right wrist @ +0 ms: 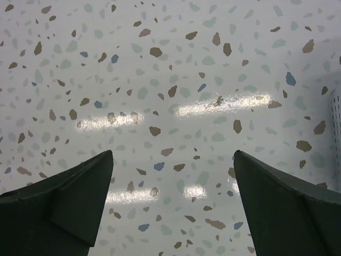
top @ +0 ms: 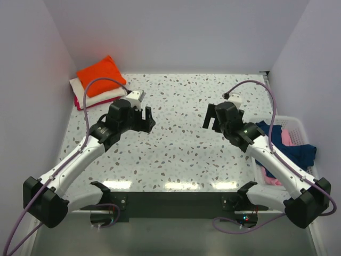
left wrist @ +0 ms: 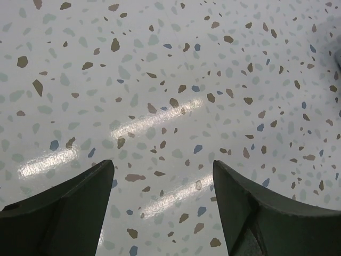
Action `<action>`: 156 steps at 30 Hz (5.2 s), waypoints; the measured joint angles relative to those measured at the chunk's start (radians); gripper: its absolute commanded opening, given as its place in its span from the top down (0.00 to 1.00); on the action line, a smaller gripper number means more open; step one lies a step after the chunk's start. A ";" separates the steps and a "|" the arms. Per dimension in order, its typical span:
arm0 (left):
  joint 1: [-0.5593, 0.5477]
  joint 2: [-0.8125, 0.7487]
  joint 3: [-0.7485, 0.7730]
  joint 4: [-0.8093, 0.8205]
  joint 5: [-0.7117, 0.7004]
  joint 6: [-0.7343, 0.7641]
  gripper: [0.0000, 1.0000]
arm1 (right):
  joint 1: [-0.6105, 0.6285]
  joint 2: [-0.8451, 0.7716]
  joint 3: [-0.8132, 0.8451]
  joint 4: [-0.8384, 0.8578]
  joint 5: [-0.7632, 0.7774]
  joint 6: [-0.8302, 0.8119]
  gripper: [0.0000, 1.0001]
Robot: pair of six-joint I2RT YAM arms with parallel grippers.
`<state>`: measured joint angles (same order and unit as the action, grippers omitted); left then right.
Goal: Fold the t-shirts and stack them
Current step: Grab the tshirt from the pile, then move the tshirt to the center of the board, then flatten the tshirt out
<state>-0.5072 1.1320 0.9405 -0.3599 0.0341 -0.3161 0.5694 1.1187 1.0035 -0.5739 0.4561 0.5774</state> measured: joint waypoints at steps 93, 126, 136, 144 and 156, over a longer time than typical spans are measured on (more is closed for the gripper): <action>0.160 -0.113 -0.259 0.069 -0.005 -0.217 0.24 | -0.021 0.166 0.021 -0.089 -0.240 -0.002 0.31; 0.161 0.450 -0.140 0.323 -0.127 -0.458 0.83 | -0.232 0.244 -0.143 0.168 -0.346 -0.039 0.33; 0.193 0.211 -0.140 0.198 -0.157 -0.407 1.00 | -0.265 0.346 -0.138 0.197 -0.344 -0.027 0.33; 0.247 0.026 -0.148 0.106 -0.163 -0.338 0.91 | -0.283 0.424 -0.073 0.256 -0.378 0.015 0.33; 0.247 0.023 -0.232 0.042 -0.128 -0.317 0.77 | -0.266 0.621 -0.040 0.433 -0.507 0.111 0.57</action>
<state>-0.2600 1.1545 0.7082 -0.3180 -0.0940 -0.6327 0.3035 1.7397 0.9638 -0.1413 -0.0513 0.6880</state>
